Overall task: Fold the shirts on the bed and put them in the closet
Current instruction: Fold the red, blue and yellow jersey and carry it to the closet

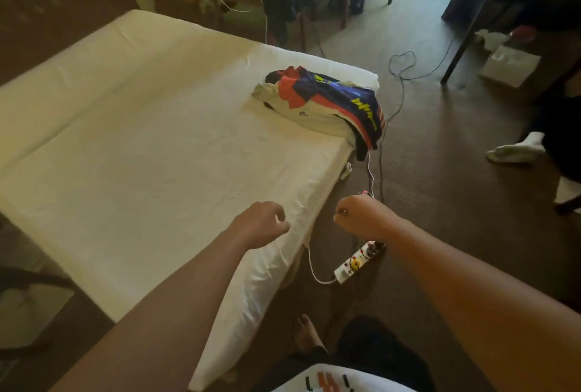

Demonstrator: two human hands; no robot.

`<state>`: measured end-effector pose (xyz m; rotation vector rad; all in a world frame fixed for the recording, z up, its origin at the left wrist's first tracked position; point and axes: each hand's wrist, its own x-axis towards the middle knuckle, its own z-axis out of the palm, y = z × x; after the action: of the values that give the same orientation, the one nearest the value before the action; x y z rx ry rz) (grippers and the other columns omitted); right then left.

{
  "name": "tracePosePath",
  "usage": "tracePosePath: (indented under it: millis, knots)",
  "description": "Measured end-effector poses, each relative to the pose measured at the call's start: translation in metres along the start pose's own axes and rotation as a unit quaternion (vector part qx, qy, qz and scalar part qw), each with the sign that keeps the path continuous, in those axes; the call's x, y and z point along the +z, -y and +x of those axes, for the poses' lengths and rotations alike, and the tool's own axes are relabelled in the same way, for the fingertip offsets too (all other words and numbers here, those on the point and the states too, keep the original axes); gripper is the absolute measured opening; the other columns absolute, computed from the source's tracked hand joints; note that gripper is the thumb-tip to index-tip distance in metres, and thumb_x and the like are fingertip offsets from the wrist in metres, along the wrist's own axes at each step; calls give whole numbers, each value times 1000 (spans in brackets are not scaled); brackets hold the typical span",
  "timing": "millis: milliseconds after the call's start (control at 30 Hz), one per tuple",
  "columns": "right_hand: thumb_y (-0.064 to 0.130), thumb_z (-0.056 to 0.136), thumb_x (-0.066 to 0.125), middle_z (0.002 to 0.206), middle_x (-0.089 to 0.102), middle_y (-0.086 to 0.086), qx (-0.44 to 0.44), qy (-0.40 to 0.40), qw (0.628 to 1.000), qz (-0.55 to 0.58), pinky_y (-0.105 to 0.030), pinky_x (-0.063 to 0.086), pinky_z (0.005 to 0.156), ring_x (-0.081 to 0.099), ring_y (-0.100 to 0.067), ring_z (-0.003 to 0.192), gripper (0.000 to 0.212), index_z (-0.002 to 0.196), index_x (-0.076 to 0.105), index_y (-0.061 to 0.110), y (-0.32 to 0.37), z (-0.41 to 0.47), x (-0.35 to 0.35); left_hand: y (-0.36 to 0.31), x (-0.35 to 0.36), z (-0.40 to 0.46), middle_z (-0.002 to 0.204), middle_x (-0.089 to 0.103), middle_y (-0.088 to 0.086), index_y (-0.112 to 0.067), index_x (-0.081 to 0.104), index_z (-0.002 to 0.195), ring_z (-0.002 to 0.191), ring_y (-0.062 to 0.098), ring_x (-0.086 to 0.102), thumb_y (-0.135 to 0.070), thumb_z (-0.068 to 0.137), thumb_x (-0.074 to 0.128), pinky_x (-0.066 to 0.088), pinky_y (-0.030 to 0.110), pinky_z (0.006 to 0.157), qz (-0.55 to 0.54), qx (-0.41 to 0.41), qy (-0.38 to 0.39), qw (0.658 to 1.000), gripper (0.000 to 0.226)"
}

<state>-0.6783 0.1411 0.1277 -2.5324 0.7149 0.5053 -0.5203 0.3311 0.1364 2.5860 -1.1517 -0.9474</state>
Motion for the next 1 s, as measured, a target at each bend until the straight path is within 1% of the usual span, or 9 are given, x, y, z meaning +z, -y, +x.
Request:
tracePosePath:
  millis: [67, 200, 300, 500, 633, 700, 800, 900, 1000]
  knots:
    - [32, 96, 55, 91, 68, -3, -6, -5, 1000, -7, -43, 60, 79, 67, -22, 82, 23, 98, 71, 16, 9, 30, -16, 7, -24, 23, 117, 68, 2, -23, 69, 111, 103, 21, 63, -44, 93, 61, 53, 40, 90, 6, 3, -9, 1000, 29]
    - [30, 99, 52, 100, 69, -6, -26, -21, 999, -24, -43, 59, 82, 66, -24, 87, 26, 106, 72, 14, 23, 82, -51, 17, -65, 65, 120, 67, 2, -23, 69, 112, 107, 23, 62, -44, 94, 61, 52, 41, 92, 9, 0, -25, 1000, 29]
    - [33, 99, 52, 103, 68, -6, -40, -27, 998, -35, -41, 59, 80, 65, -23, 87, 29, 112, 71, 16, 27, 125, -74, 26, -93, 95, 120, 68, 3, -25, 69, 109, 107, 24, 63, -45, 92, 61, 53, 43, 93, 9, -10, -33, 999, 27]
    - [37, 96, 50, 107, 68, -7, -48, -42, 996, -59, -37, 57, 77, 64, -28, 92, 30, 107, 71, 18, 32, 214, -112, 42, -136, 161, 120, 66, 1, -24, 68, 112, 104, 22, 63, -46, 94, 60, 54, 42, 92, 7, -34, -46, 998, 29]
    - [34, 98, 49, 111, 67, -7, -48, -34, 996, -66, -33, 51, 74, 64, -30, 97, 30, 113, 69, 16, 22, 295, -141, 46, -166, 230, 120, 66, 1, -24, 68, 112, 102, 21, 63, -47, 94, 60, 54, 42, 91, 3, -54, -49, 997, 30]
    - [33, 97, 49, 111, 68, -8, -47, -31, 996, -69, -35, 53, 78, 64, -31, 97, 31, 112, 69, 15, 15, 340, -155, 44, -182, 267, 117, 67, 1, -25, 68, 112, 101, 22, 63, -47, 93, 60, 54, 43, 91, -8, -69, -49, 996, 30]
    - [30, 97, 49, 107, 67, -11, -50, -10, 996, -70, -39, 57, 80, 64, -32, 93, 30, 109, 69, 12, 0, 410, -178, 41, -206, 331, 114, 68, 1, -26, 68, 113, 98, 22, 64, -48, 92, 60, 55, 42, 89, -23, -94, -43, 994, 31]
    - [28, 95, 49, 100, 67, -11, -48, -3, 997, -65, -36, 57, 77, 63, -30, 84, 26, 100, 68, 12, -16, 475, -194, 40, -225, 387, 114, 68, 1, -26, 66, 118, 99, 22, 64, -47, 94, 58, 54, 40, 87, -18, -111, -36, 993, 33]
    - [28, 93, 52, 100, 68, -8, -31, -13, 998, -56, -35, 57, 76, 64, -30, 85, 25, 103, 70, 14, -31, 539, -209, 42, -242, 445, 114, 68, 0, -25, 63, 124, 102, 22, 63, -46, 96, 56, 54, 40, 86, -11, -120, -42, 992, 36]
